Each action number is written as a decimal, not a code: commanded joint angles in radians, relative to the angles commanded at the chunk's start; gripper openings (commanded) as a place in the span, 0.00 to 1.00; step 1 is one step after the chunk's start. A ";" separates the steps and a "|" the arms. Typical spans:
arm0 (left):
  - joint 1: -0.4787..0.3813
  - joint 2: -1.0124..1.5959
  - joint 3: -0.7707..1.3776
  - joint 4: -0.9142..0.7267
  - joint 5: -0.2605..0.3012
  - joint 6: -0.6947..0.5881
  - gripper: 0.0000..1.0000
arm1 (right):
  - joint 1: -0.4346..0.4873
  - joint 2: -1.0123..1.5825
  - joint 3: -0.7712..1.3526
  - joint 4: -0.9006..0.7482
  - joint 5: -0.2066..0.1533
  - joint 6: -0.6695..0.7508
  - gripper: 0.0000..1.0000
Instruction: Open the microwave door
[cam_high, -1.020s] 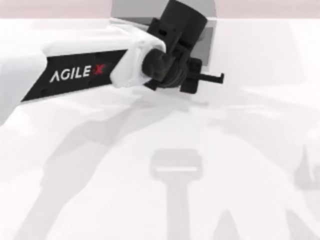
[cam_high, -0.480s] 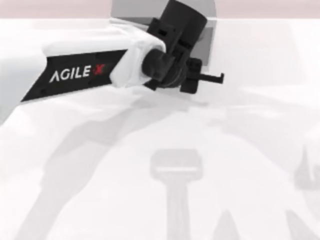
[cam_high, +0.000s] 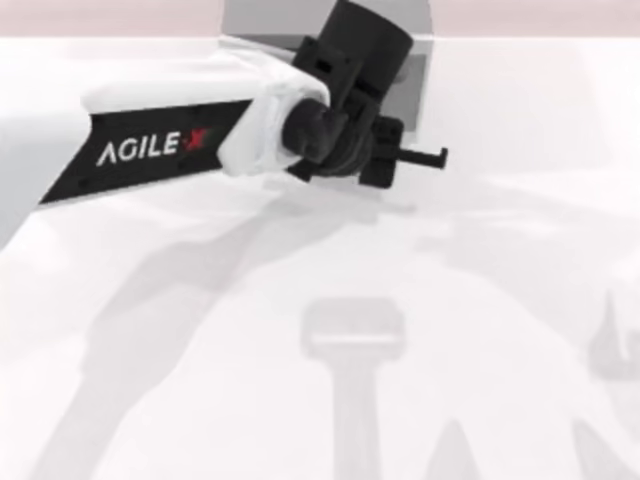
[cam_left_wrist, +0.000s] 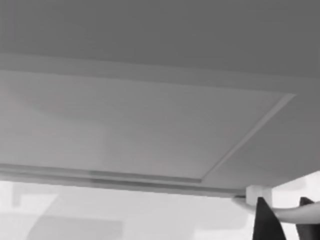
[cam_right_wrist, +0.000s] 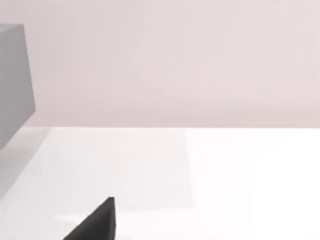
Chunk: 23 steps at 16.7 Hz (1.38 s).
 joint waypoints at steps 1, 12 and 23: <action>0.003 -0.007 -0.007 0.005 0.003 0.007 0.00 | 0.000 0.000 0.000 0.000 0.000 0.000 1.00; 0.012 -0.019 -0.028 0.015 0.013 0.028 0.00 | 0.000 0.000 0.000 0.000 0.000 0.000 1.00; 0.012 -0.019 -0.028 0.015 0.013 0.028 0.00 | 0.000 0.000 0.000 0.000 0.000 0.000 1.00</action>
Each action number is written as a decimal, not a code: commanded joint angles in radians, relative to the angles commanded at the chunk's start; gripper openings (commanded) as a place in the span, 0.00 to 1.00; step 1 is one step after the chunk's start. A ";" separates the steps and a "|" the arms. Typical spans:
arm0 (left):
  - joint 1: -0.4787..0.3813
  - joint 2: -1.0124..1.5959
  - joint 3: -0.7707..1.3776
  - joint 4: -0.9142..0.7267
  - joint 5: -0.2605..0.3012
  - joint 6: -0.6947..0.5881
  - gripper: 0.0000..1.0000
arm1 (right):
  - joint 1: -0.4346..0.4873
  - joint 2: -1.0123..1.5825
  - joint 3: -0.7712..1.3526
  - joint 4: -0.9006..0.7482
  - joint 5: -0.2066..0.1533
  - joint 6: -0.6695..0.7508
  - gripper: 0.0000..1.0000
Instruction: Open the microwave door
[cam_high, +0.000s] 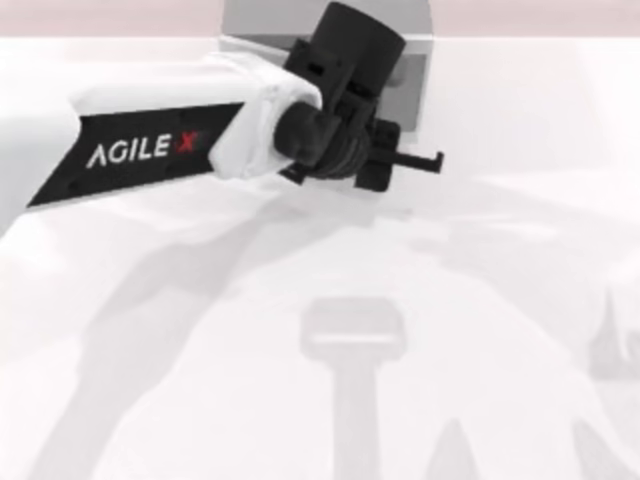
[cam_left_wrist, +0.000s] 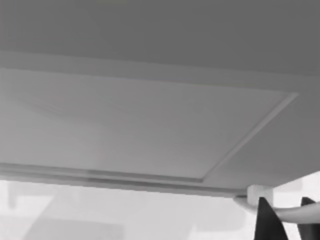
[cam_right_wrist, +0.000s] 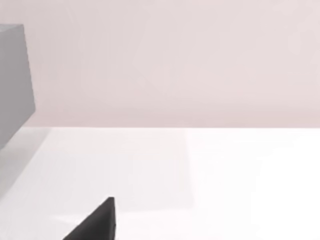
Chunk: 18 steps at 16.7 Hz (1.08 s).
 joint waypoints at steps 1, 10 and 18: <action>0.000 0.000 0.000 0.000 0.000 0.000 0.00 | 0.000 0.000 0.000 0.000 0.000 0.000 1.00; 0.002 -0.016 -0.020 0.013 0.020 0.018 0.00 | 0.000 0.000 0.000 0.000 0.000 0.000 1.00; 0.008 -0.023 -0.034 0.018 0.027 0.033 0.00 | 0.000 0.000 0.000 0.000 0.000 0.000 1.00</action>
